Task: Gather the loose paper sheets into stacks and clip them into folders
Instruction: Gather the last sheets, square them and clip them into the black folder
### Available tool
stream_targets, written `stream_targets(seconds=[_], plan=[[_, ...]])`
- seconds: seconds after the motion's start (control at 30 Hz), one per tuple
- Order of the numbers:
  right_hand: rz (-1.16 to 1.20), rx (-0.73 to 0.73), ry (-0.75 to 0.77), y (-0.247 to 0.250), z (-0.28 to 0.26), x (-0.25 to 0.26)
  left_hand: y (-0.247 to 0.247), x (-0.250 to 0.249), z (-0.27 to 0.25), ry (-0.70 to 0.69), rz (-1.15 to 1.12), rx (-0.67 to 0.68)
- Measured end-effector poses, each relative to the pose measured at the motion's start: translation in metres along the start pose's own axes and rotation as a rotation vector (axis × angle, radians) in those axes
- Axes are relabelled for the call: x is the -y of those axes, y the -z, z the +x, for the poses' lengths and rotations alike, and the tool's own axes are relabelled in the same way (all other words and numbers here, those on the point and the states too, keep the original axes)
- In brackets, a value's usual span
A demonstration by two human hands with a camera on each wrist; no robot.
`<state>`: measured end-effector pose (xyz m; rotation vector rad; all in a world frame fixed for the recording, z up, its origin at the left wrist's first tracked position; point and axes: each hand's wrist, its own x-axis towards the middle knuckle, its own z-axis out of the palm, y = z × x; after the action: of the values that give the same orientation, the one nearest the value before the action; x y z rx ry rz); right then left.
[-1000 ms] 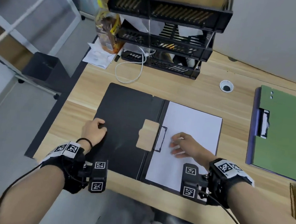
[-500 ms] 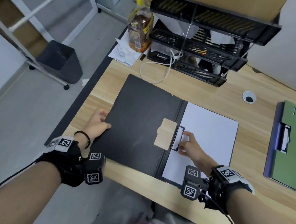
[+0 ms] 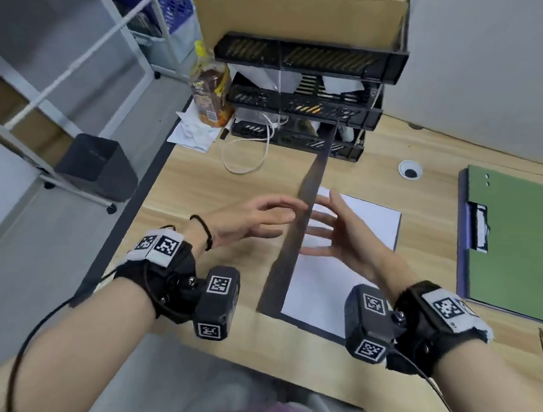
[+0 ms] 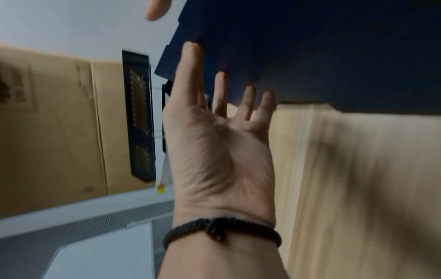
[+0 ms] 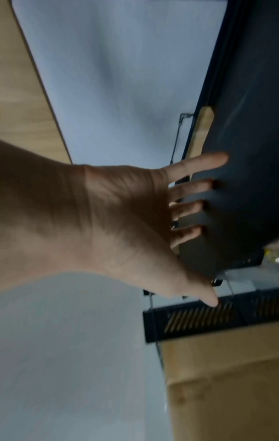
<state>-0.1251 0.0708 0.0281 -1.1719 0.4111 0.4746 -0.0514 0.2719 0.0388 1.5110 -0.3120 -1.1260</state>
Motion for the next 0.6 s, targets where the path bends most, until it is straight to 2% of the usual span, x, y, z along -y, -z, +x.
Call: stream_targets(seconds=[0.07,0.17,0.33,0.47,0.6], plan=[[-0.012,-0.016,0.045,0.017,-0.019,0.01,-0.026,-0.003,0.02,0.012,0.058,0.023],[-0.086,-0.117,0.064,0.051,-0.04,0.005,-0.06,0.005,0.048,0.059,0.098,0.025],[-0.114,-0.337,-0.04,0.107,-0.062,-0.03,-0.105,0.025,0.086,0.143,0.274,-0.016],[-0.039,-0.56,-0.175,0.155,-0.071,-0.073,-0.106,0.052,0.1,0.224,0.388,-0.231],[-0.076,-0.567,-0.32,0.181,-0.071,-0.109,-0.084,0.09,0.092,0.303,0.396,-0.497]])
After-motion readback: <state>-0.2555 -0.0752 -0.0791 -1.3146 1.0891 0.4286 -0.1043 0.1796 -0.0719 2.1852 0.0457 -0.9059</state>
